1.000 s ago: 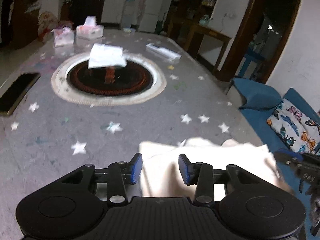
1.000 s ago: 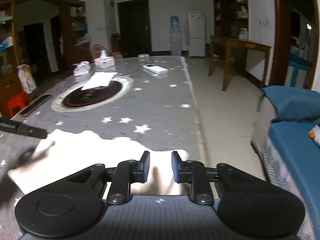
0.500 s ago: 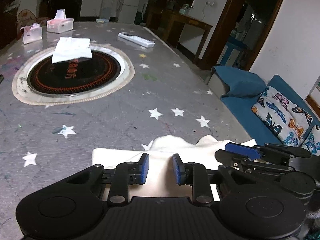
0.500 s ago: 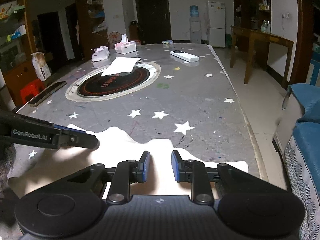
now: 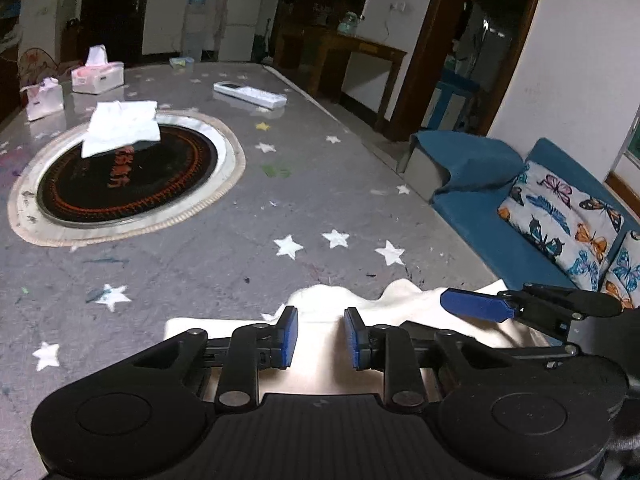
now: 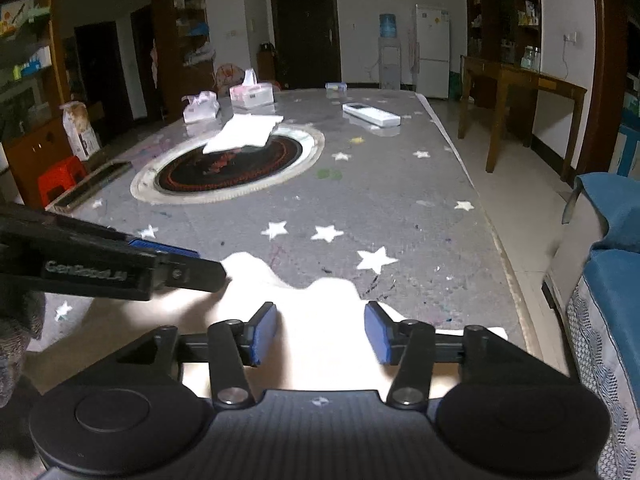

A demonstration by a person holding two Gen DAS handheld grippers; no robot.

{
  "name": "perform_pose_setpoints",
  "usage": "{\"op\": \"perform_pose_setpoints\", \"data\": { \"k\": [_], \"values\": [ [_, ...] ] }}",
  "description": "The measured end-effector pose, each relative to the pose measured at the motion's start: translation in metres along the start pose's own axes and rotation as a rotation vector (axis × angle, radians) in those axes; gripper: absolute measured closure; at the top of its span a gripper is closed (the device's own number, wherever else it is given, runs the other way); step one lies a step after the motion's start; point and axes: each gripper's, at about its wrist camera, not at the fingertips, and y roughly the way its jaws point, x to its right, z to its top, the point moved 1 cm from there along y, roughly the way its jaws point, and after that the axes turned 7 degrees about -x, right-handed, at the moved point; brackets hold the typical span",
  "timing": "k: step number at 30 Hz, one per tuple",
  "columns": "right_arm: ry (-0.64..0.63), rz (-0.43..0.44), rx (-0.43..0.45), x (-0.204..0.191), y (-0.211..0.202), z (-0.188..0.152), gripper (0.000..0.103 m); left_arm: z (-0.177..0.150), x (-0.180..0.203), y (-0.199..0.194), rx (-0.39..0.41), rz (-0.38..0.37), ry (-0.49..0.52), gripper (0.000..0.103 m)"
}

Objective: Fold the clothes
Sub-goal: 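Lay the folded edge down and open the right tool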

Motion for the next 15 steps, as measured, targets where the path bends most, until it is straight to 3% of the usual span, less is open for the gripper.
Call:
{"op": "perform_pose_setpoints", "data": {
  "k": [15],
  "values": [
    [-0.068, 0.025, 0.020, -0.015, -0.029, -0.011, 0.033, -0.015, 0.011, -0.024, 0.039, -0.012, 0.027, 0.076]
  ]
}}
